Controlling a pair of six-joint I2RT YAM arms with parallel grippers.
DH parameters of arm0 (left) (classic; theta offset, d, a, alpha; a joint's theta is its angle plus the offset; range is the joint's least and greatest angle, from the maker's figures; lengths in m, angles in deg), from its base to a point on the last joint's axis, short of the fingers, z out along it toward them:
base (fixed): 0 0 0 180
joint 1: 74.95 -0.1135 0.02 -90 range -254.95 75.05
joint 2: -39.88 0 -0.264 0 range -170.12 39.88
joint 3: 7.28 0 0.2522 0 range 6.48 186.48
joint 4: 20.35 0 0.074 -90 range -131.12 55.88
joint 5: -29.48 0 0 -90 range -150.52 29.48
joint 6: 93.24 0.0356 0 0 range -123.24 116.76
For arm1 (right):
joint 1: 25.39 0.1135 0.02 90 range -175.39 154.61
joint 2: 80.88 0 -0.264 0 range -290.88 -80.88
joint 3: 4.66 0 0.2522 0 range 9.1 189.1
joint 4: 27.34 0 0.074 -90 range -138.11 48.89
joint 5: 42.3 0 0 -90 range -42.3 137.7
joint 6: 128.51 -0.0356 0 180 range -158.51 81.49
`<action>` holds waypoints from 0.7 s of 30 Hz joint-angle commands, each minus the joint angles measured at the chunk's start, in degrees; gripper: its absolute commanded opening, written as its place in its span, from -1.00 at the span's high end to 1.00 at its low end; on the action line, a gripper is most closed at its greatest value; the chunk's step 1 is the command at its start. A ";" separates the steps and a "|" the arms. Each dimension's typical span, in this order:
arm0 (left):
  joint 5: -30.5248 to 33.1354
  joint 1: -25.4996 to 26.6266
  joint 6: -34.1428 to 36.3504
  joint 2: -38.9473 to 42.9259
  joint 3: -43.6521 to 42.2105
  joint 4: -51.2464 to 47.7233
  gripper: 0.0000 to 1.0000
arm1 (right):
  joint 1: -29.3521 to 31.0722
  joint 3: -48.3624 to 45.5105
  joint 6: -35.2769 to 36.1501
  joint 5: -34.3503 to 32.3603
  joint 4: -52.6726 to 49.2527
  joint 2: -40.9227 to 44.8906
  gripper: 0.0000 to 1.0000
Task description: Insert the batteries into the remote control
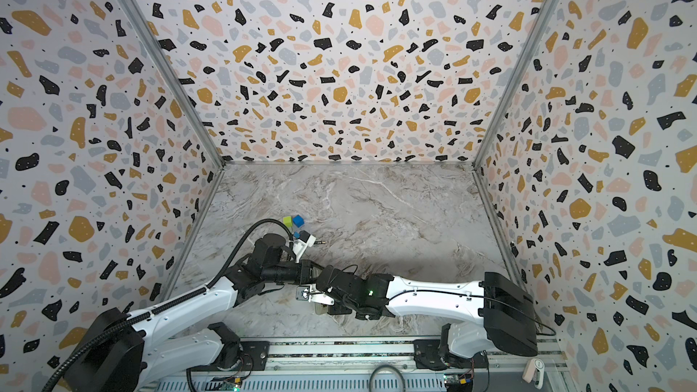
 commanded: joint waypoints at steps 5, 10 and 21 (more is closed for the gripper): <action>-3.42 0.14 -2.21 1.76 1.21 7.74 1.00 | 0.01 -0.44 -5.18 -0.81 -3.76 4.67 0.89; -1.89 -1.44 -2.41 2.18 -0.20 7.68 1.00 | -0.44 0.94 -10.45 -2.37 -5.12 10.76 0.69; -0.82 -13.05 -1.03 6.37 -2.74 4.17 1.00 | -17.53 0.63 -15.76 8.36 0.01 14.64 -0.38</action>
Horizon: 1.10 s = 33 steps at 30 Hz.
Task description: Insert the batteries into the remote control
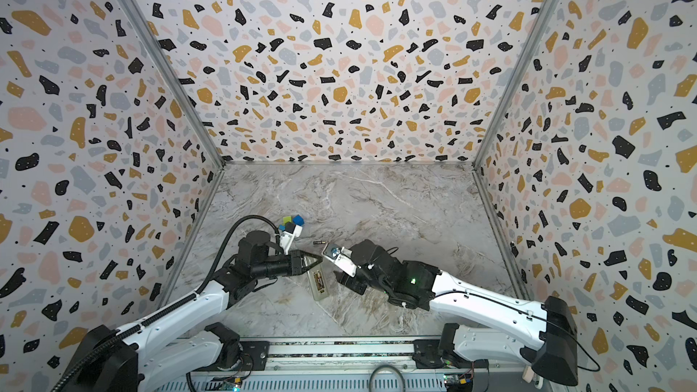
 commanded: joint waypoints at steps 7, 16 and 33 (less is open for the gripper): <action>-1.32 -16.34 5.00 2.91 -1.43 -3.77 1.00 | -12.36 8.35 4.10 11.10 6.32 -18.92 -0.57; -3.09 -24.60 6.46 2.02 -2.67 -1.94 1.00 | -12.91 22.20 8.94 14.53 6.45 -40.66 -0.55; -2.35 -27.01 7.12 2.57 -2.14 -1.39 1.00 | -16.49 37.73 13.36 23.15 1.14 -58.78 -0.40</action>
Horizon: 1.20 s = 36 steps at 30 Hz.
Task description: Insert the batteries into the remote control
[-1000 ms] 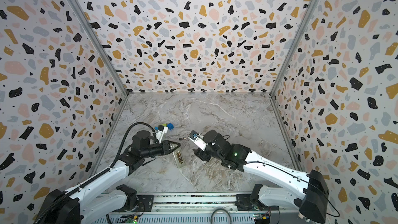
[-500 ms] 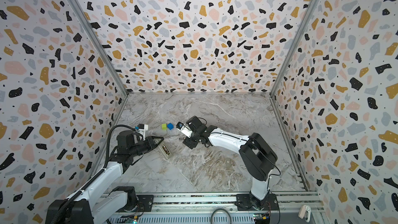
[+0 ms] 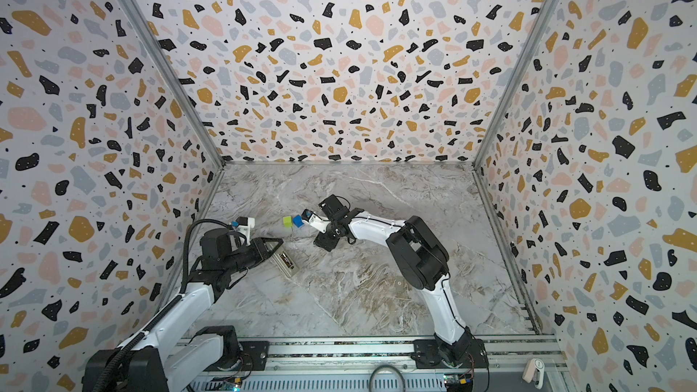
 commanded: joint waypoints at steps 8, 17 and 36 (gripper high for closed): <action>-0.56 -0.33 0.97 0.37 0.15 3.21 1.00 | -0.74 3.37 0.95 7.30 -3.27 -2.28 -0.20; -0.82 -0.41 0.75 0.32 0.15 3.55 1.00 | -0.38 2.87 1.40 7.01 -4.96 -3.68 0.30; -1.05 0.08 -4.13 4.69 -2.88 8.37 1.00 | 2.29 -15.82 -15.83 -1.73 -4.83 17.32 1.00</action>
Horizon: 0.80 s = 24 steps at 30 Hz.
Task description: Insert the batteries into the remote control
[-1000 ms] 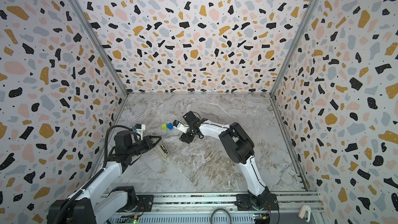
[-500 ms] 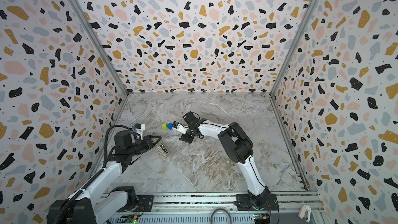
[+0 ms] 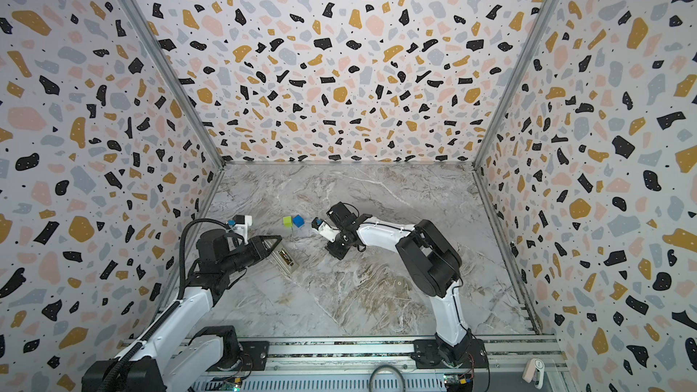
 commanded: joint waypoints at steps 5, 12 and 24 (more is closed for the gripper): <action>0.91 5.59 -5.96 2.65 -2.72 10.87 1.00 | 4.47 -10.28 -12.98 -5.18 -1.38 11.61 1.00; 8.12 14.21 -12.81 6.93 -4.61 16.54 1.00 | 5.88 -20.77 -19.63 -4.70 1.33 17.58 1.00; 12.34 17.14 -16.63 12.92 -8.53 16.52 1.00 | 8.91 -26.65 -23.10 -9.91 1.22 19.80 0.91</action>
